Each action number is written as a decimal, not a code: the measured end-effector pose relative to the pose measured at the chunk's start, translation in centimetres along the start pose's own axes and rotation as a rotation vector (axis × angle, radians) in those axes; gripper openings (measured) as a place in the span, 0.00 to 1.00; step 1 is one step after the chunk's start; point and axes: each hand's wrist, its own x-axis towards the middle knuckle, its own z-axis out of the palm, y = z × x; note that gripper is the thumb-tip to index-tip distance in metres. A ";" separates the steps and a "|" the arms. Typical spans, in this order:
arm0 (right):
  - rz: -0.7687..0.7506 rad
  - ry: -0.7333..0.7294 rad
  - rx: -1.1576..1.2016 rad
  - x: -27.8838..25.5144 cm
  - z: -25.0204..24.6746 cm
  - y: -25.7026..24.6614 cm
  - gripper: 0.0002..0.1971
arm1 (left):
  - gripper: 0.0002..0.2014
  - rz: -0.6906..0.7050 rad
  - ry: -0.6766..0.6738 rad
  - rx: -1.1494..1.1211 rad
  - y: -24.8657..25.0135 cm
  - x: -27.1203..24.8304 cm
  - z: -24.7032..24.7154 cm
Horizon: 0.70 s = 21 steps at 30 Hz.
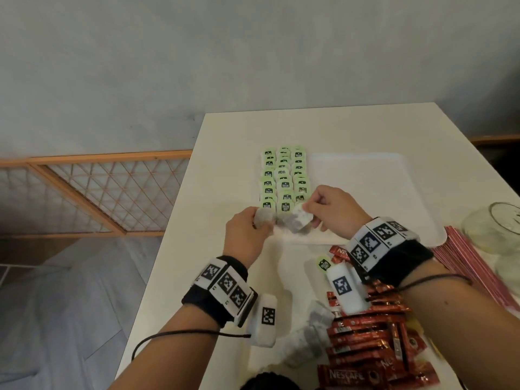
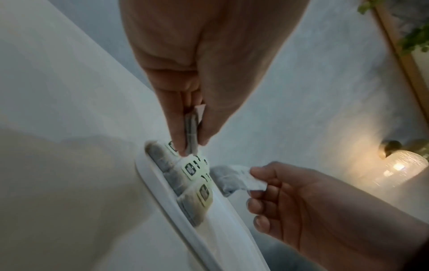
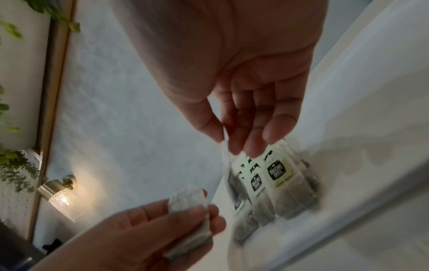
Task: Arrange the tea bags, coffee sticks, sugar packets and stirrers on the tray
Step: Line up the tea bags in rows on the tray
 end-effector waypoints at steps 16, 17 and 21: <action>0.263 -0.108 0.664 -3.2 0.7 -1.5 0.08 | 0.09 0.211 0.049 -0.143 2.4 -3.9 2.5; 0.230 -0.113 0.629 -3.2 0.7 -1.2 0.08 | 0.08 0.196 0.061 -0.136 2.2 -3.6 2.4; -0.014 -0.070 0.227 -3.0 0.5 0.4 0.06 | 0.08 0.158 0.044 -0.130 1.5 -2.7 2.1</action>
